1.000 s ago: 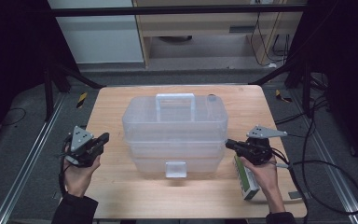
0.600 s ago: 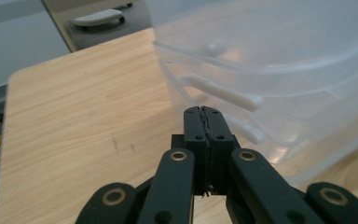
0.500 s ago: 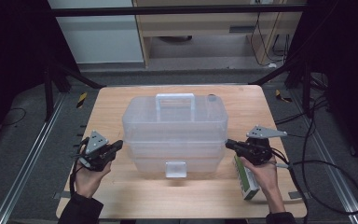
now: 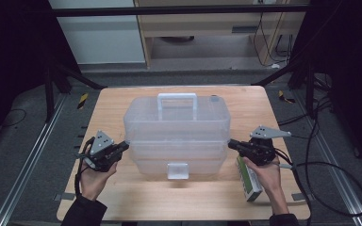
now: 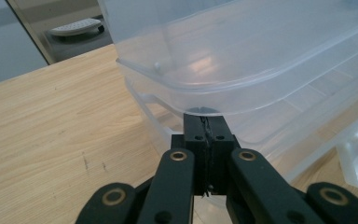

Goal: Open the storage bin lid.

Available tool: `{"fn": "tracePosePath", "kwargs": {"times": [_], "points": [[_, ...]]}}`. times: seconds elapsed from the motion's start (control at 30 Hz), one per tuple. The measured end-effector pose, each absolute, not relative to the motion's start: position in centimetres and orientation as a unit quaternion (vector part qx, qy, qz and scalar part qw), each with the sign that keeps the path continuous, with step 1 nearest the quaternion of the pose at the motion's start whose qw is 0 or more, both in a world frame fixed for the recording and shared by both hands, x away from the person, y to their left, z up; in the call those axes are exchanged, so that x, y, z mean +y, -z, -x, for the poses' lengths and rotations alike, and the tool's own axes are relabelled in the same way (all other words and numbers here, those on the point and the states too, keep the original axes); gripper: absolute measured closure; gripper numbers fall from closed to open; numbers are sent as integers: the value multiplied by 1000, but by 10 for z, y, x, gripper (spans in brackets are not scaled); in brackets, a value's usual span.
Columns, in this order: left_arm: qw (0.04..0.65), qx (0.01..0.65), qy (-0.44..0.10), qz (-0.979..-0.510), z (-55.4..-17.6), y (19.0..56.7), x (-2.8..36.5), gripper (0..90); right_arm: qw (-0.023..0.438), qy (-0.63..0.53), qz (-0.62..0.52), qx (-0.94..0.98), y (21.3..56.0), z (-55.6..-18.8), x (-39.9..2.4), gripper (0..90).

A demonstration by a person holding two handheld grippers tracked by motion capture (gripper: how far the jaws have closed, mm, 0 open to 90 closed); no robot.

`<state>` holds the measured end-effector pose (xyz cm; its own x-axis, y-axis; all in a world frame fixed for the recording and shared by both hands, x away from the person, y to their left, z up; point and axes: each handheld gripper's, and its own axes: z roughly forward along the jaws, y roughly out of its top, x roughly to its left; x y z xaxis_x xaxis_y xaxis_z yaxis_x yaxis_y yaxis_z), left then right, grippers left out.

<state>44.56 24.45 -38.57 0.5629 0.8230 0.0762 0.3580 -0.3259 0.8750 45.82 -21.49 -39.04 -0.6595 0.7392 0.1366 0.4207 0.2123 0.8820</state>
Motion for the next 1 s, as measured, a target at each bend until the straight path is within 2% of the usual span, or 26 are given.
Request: {"fn": "tracePosePath", "kwargs": {"times": [1.0], "points": [[452,382,-286,-754,-460,374,240,871,174,-520,-368,751,375,-469,-216,900]]}}
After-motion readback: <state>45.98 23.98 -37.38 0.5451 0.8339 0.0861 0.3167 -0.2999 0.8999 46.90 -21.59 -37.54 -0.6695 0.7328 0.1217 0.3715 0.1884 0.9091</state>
